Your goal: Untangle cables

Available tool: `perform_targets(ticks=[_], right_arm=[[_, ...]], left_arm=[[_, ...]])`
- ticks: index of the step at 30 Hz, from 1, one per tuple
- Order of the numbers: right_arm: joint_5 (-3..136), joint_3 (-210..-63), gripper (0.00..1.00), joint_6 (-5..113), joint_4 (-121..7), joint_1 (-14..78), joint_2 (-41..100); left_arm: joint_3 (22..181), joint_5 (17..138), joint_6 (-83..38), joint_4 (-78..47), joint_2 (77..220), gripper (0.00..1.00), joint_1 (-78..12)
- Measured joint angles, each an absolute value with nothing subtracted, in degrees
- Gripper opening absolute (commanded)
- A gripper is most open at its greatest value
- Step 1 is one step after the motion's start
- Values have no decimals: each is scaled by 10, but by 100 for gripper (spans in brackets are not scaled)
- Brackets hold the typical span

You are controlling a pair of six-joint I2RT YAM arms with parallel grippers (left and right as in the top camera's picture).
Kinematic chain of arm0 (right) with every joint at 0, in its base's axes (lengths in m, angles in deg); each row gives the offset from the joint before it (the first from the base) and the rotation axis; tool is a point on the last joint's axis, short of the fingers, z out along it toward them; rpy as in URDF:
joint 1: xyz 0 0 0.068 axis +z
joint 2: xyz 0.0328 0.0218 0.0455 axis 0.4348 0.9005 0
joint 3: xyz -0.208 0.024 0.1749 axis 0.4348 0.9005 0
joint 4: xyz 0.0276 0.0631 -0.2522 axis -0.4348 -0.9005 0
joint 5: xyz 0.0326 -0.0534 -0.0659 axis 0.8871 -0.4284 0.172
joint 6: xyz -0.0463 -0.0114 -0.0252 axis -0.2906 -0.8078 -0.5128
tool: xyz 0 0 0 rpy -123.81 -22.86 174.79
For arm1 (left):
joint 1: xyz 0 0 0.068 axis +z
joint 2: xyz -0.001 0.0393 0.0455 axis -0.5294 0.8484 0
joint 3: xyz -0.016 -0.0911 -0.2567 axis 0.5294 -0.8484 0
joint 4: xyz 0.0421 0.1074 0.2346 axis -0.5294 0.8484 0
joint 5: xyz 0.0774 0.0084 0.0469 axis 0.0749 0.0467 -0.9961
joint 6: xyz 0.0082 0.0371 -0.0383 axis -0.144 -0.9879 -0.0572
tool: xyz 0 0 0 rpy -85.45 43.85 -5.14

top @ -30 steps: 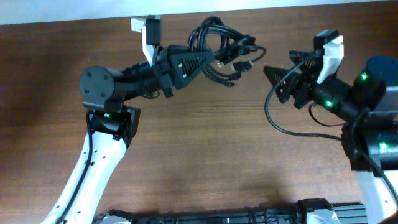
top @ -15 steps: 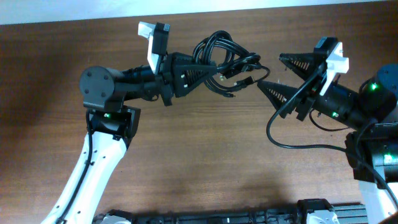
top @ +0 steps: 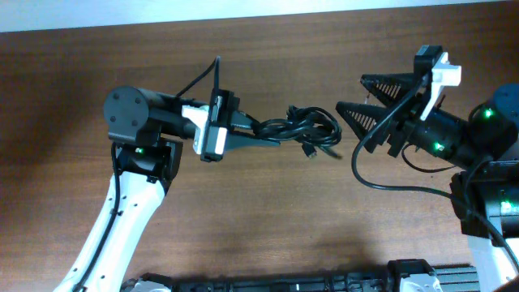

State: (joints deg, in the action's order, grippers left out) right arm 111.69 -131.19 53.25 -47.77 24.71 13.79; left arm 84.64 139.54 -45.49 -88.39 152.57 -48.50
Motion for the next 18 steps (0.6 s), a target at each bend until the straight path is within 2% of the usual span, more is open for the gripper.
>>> perform_targets(ticks=[6,9,13,15,18], right_arm=[[1117,-1312,84,547,-487,247,145],[1115,-1312,84,549,-489,247,161],[1110,-1312,84,550,-492,247,177],[1110,-1312,84,551,-500,247,183],[1109,-1312,83,550,-525,247,185]], left_arm=[[846,1389,-475,-857,1525,0,-485],[846,1299,-411,-815,1525,0,-485],[846,1046,-186,-718,1523,0,-486],[845,894,-20,-683,1524,0,-486],[845,764,204,-682,1524,0,-485]])
